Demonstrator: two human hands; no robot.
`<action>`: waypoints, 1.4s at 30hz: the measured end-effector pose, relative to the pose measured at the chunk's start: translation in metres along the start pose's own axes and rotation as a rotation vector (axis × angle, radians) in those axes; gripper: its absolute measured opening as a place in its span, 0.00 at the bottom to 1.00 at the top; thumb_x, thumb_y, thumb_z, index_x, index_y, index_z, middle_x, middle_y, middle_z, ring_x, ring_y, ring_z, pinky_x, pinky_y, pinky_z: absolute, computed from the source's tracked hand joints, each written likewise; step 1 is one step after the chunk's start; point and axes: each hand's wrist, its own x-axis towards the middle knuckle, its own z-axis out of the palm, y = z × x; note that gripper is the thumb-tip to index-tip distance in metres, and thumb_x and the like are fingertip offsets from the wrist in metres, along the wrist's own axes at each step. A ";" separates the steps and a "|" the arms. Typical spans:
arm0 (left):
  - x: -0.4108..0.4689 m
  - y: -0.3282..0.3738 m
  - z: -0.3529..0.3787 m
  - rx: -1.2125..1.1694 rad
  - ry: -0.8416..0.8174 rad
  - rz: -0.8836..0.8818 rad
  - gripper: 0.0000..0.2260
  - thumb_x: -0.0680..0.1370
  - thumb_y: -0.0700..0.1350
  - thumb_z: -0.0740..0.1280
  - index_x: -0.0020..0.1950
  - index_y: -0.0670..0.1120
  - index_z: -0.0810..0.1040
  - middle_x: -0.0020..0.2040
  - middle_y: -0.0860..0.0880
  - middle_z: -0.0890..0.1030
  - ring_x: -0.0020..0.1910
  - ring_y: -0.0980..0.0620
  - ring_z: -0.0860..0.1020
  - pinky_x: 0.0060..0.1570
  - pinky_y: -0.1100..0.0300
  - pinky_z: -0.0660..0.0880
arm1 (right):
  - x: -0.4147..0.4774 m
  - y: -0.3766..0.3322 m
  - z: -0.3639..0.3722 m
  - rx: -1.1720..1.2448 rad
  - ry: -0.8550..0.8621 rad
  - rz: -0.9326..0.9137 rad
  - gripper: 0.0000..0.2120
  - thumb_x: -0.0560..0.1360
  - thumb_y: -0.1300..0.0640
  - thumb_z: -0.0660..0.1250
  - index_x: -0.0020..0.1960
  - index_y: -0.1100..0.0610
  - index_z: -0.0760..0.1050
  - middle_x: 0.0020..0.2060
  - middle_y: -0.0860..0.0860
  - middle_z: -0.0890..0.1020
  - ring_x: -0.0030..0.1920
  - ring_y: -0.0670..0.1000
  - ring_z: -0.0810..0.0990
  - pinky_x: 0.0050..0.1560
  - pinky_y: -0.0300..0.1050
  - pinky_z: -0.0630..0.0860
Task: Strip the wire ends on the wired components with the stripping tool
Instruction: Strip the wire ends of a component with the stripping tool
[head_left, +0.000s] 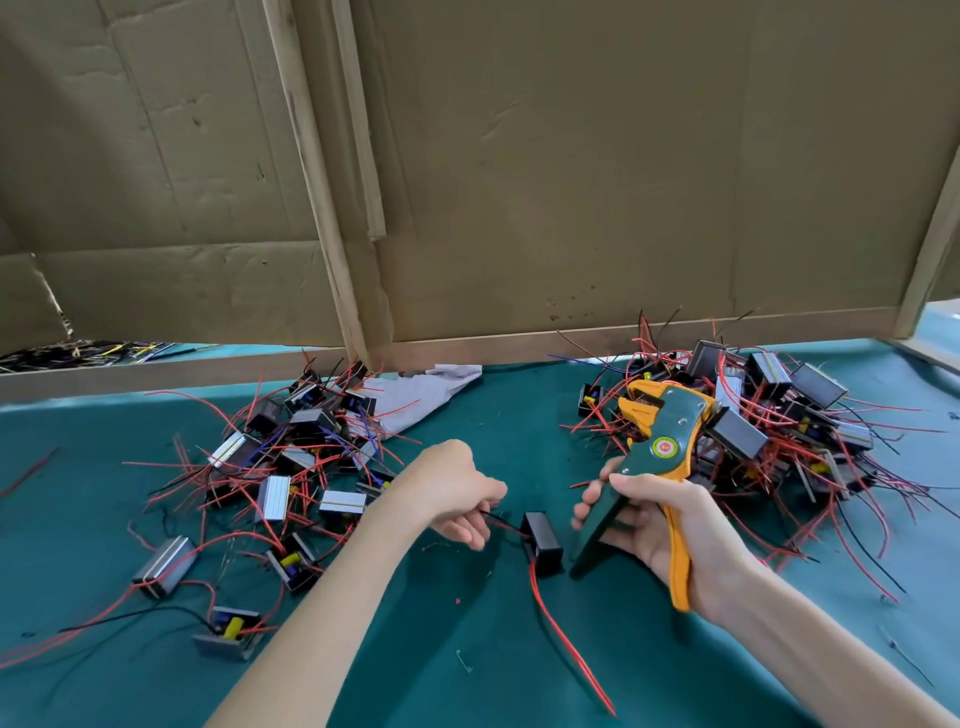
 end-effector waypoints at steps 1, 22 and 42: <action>0.001 -0.001 0.004 0.018 0.076 0.028 0.08 0.74 0.42 0.67 0.42 0.36 0.81 0.31 0.45 0.83 0.30 0.48 0.83 0.31 0.62 0.79 | 0.000 0.000 0.000 0.000 -0.001 0.000 0.12 0.66 0.64 0.66 0.49 0.64 0.73 0.37 0.62 0.79 0.37 0.62 0.82 0.42 0.57 0.83; -0.016 0.018 -0.010 -0.719 0.135 0.674 0.07 0.76 0.33 0.67 0.42 0.44 0.76 0.32 0.57 0.77 0.34 0.59 0.75 0.42 0.63 0.79 | -0.002 0.000 -0.003 -0.190 -0.303 0.057 0.15 0.62 0.59 0.78 0.46 0.62 0.80 0.39 0.66 0.80 0.40 0.66 0.81 0.46 0.61 0.79; -0.034 0.026 -0.017 -0.489 0.066 0.686 0.06 0.75 0.41 0.71 0.38 0.49 0.81 0.28 0.57 0.75 0.28 0.58 0.70 0.29 0.69 0.69 | -0.019 -0.008 0.006 -0.294 -0.440 0.002 0.10 0.68 0.60 0.75 0.46 0.62 0.78 0.38 0.66 0.79 0.39 0.64 0.80 0.45 0.59 0.78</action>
